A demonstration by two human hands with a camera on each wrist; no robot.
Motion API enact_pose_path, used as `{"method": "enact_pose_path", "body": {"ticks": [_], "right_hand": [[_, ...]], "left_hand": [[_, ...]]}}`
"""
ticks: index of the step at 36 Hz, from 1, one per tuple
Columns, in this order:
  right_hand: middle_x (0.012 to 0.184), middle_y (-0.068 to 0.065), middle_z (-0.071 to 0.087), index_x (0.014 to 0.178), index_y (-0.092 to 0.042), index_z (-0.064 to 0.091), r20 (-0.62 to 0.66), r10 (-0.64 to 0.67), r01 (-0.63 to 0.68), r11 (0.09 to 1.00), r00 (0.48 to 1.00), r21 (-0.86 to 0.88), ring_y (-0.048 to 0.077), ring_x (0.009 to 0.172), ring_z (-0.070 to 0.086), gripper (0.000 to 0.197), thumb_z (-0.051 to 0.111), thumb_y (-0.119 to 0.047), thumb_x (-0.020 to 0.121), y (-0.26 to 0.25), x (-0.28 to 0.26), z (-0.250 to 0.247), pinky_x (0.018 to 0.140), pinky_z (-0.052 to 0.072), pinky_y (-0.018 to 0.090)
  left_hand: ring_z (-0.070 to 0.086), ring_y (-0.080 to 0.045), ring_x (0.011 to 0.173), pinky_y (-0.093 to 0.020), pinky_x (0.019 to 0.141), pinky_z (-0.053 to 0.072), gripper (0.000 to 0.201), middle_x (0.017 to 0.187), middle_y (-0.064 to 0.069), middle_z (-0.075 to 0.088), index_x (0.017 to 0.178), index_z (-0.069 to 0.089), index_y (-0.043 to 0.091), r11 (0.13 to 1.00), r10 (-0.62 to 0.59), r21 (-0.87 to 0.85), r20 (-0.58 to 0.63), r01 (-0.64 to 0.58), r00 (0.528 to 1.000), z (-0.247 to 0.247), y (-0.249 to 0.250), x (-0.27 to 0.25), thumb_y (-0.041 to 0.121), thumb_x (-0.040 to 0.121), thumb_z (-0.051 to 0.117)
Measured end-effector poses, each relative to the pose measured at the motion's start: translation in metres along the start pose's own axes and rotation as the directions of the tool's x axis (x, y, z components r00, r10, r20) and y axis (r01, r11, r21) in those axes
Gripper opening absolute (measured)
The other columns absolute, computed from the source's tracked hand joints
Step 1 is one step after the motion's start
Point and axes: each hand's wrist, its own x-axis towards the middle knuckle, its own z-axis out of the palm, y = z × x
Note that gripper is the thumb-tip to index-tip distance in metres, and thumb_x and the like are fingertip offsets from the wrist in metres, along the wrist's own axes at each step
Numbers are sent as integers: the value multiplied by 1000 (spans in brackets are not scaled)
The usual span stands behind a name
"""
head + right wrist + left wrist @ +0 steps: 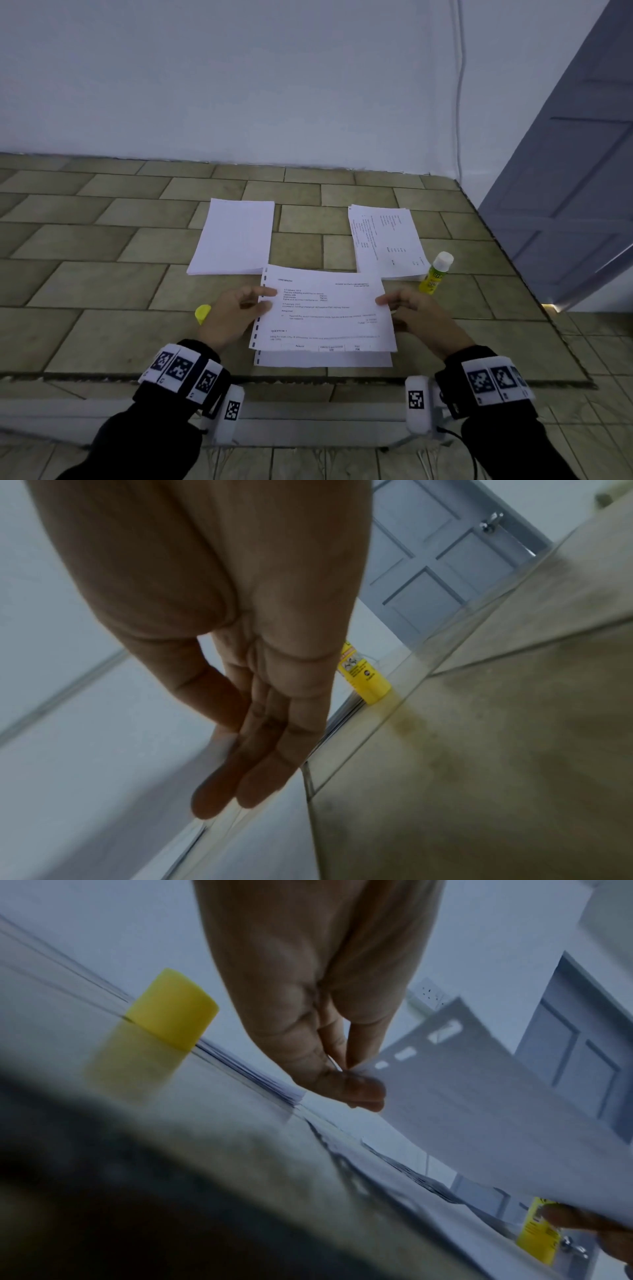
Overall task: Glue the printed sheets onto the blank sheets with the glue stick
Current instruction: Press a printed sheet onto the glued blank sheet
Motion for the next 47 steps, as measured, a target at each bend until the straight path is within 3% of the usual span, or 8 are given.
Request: {"method": "enact_pose_path", "body": {"ticks": [4, 9, 13, 17, 23, 27, 43, 47], "right_hand": [[101, 11, 67, 93, -7, 67, -15, 94, -93, 993, 995, 75, 23, 88, 64, 26, 43, 1, 95, -5, -3, 3, 79, 54, 37], [102, -4, 64, 105, -21, 63, 36, 36, -21, 937, 999, -349, 8, 89, 63, 32, 73, -5, 80, 3, -3, 2, 78, 55, 22], [96, -7, 60, 111, -21, 58, 2, 12, -10, 849, 1000, -528, 0, 79, 56, 36, 73, -8, 81, 4, -5, 10, 57, 40, 5], [102, -2, 57, 117, -18, 56, -13, -12, 1, 766, 1000, -643, 10, 87, 55, 37, 70, -10, 84, 4, -5, 17, 58, 35, 5], [104, -1, 60, 117, -19, 56, -12, -32, 16, 748, 999, -663, 6, 82, 54, 37, 70, -12, 84, 7, -5, 20, 58, 37, 4], [100, -4, 59, 115, -20, 57, -8, -41, 26, 765, 999, -644, 1, 72, 52, 35, 71, -13, 84, 9, -6, 19, 55, 39, 4], [96, -2, 60, 112, -21, 60, 3, -40, 34, 815, 999, -579, 5, 78, 57, 37, 76, -13, 79, 18, -3, 15, 61, 43, 7], [93, -3, 58, 111, -21, 61, -4, -47, 36, 823, 999, -567, 5, 77, 56, 37, 77, -12, 78, 19, -4, 15, 62, 42, 8]], "left_hand": [[65, -16, 102, -23, 84, 55, 20, 110, -3, 70, 100, 70, 28, 999, -9, 33, 20, 8, 1000, 1, 1, -3, 11, 91, 66], [65, -5, 97, -16, 76, 55, 39, 101, 9, 68, 114, 62, 23, 998, -42, 42, 127, 37, 991, 4, 7, -10, -2, 85, 70], [62, 4, 88, -11, 73, 52, 41, 98, 7, 67, 115, 62, 20, 982, -26, 191, 133, 0, 991, 5, 9, -13, -4, 83, 71], [57, 6, 79, -3, 64, 44, 35, 91, 17, 59, 109, 64, 21, 922, 62, 378, 77, -87, 995, 6, 9, -17, 0, 83, 73], [57, -2, 81, -14, 70, 44, 34, 88, 16, 59, 112, 67, 20, 890, 72, 447, 54, -89, 996, 5, 0, -15, 5, 83, 74], [57, 2, 80, -4, 65, 42, 34, 88, 16, 61, 103, 65, 27, 915, 77, 393, 41, -87, 996, 4, 0, -15, 1, 82, 73], [60, -4, 77, -4, 61, 43, 32, 83, 11, 62, 103, 65, 20, 931, 34, 362, 62, -55, 997, 0, 8, -18, -1, 81, 73], [58, 8, 67, -5, 61, 42, 32, 78, 9, 62, 104, 67, 19, 939, 21, 342, 57, -39, 998, -2, 5, -18, -2, 80, 74]]}}
